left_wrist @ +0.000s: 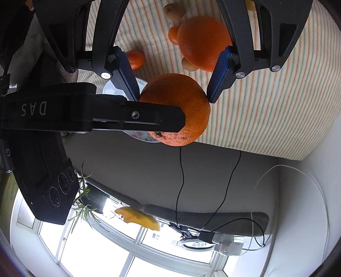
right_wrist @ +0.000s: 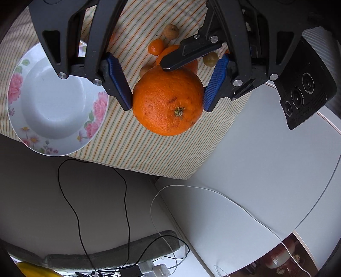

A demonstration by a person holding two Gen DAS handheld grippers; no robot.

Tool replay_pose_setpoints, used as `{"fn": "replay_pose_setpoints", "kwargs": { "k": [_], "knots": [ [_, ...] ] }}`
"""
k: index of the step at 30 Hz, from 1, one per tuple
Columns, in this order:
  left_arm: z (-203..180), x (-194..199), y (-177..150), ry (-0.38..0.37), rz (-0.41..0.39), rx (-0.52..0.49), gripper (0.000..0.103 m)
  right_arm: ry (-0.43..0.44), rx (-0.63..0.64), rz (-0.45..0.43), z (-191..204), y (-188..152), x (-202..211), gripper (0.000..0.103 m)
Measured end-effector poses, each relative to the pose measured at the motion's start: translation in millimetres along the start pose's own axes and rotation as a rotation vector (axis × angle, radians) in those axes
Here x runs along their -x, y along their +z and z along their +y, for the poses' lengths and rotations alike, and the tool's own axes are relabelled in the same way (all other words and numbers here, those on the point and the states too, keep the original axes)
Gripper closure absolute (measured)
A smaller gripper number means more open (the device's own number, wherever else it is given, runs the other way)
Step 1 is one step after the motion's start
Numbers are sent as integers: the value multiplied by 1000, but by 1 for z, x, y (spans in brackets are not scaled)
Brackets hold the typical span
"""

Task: Organize fruits
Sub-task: 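Carry the large orange with the right gripper onto the white plate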

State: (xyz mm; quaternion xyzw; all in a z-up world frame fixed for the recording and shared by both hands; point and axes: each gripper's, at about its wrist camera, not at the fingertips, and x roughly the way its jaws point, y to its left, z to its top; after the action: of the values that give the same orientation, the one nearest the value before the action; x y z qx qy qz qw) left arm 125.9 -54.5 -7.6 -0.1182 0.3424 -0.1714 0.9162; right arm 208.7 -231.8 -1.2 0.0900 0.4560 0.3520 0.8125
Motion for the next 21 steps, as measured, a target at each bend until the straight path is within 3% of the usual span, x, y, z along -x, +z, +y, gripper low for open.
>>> {"fn": "replay_pose_setpoints", "kwargs": {
  "k": [21],
  "knots": [
    [-44, -112, 32, -92, 148, 17, 38, -100, -130, -65, -102, 2, 16, 31]
  ]
}}
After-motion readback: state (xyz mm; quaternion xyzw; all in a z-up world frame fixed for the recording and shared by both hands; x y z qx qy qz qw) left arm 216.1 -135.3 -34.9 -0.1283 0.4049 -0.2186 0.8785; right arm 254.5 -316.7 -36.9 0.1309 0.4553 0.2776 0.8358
